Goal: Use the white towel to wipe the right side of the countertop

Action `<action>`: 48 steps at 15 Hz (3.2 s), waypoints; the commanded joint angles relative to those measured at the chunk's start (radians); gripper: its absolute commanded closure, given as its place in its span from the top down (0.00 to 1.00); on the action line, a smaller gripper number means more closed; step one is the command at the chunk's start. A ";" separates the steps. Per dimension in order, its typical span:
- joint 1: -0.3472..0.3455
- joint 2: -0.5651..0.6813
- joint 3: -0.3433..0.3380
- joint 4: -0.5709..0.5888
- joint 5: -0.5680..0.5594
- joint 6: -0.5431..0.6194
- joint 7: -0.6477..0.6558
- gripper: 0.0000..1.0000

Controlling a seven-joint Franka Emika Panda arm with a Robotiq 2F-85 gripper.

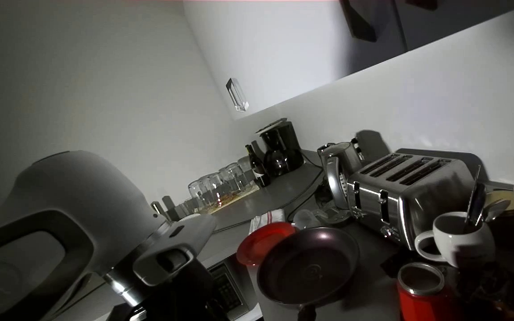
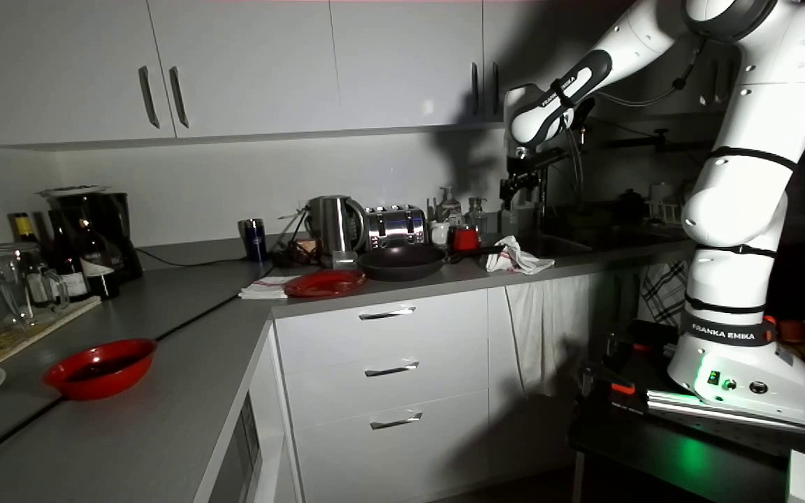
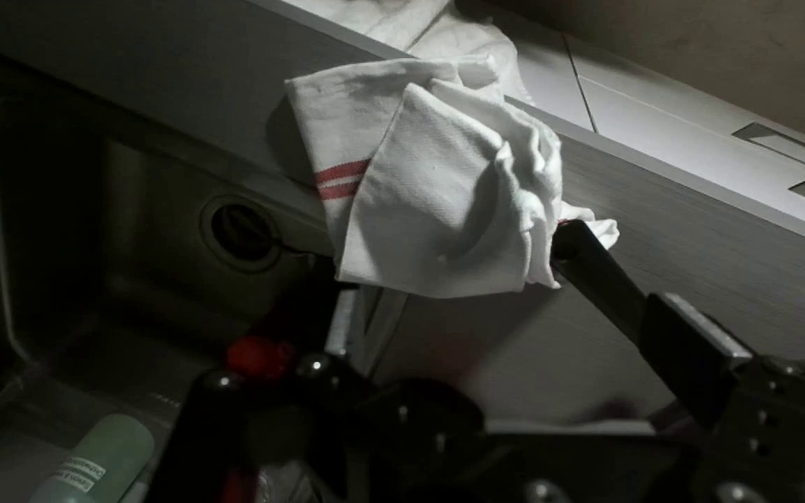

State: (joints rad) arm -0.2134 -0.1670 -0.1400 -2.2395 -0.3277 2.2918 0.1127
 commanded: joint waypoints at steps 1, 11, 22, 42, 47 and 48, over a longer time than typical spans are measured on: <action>-0.006 0.058 -0.026 0.063 -0.012 0.009 -0.070 1.00; -0.029 0.232 -0.100 0.210 0.393 -0.087 -0.040 1.00; -0.127 0.310 -0.142 0.250 0.839 -0.224 0.003 1.00; -0.152 0.407 -0.215 0.245 1.038 -0.116 0.259 1.00; -0.142 0.437 -0.213 0.232 0.991 -0.105 0.299 1.00; -0.139 0.449 -0.210 0.234 0.983 -0.102 0.307 1.00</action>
State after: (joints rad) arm -0.3631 0.2627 -0.3563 -2.0047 0.6896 2.1708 0.3737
